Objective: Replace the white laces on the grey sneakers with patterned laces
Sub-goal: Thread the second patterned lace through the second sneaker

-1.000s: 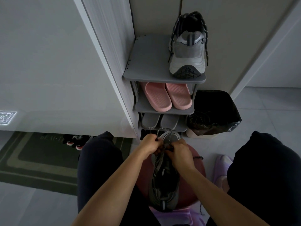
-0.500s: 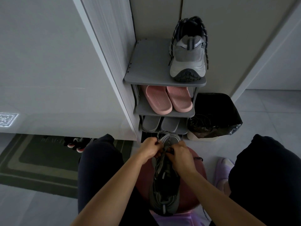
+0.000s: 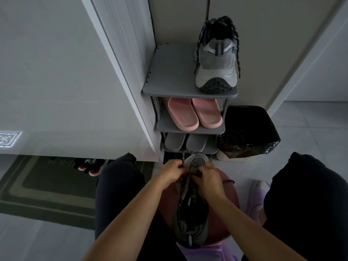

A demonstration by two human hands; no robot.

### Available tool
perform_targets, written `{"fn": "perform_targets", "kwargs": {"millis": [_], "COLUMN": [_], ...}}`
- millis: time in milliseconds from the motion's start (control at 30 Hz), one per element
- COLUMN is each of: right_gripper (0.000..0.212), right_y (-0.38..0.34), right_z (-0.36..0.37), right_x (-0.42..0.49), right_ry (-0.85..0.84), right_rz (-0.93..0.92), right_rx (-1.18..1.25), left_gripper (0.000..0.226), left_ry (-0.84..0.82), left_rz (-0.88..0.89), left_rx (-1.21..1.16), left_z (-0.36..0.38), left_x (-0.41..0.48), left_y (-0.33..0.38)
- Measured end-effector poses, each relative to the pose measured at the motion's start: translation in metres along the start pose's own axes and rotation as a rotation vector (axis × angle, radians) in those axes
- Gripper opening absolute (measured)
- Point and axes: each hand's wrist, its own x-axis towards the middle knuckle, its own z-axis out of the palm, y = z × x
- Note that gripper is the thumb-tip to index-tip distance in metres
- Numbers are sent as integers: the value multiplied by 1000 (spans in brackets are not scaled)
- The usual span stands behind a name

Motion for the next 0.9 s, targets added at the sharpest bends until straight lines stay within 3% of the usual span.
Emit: {"fn": "perform_targets", "kwargs": {"millis": [167,333,433,600,667,767,900], "right_gripper": [18,19,19,18,15,27,18], "right_y": [-4,-5,0,5,6,11,32], "right_z": [-4,-3,-4,-8,-10,-20,-60], "right_x": [5,4,7,15,16,18,12], "right_ry": [-47,-19,-28,-101,-116,-173,-167], "right_rz": [8,7,-1,-48,-63,-60,91], "right_rx": [-87,-160,-86,6,44,101,364], "left_gripper": [13,14,13,35,36,38,33], "left_ry": [13,40,33,15,63,141,225], "left_rz": [47,-31,-35,-4,3,3,0], "left_rx": [178,167,45,-22,-14,-90,-209], "left_z": [1,2,1,13,19,22,28], "left_x": [-2,-5,-11,-32,-35,-36,-36], "left_y": [8,10,9,7,4,4,0]}}
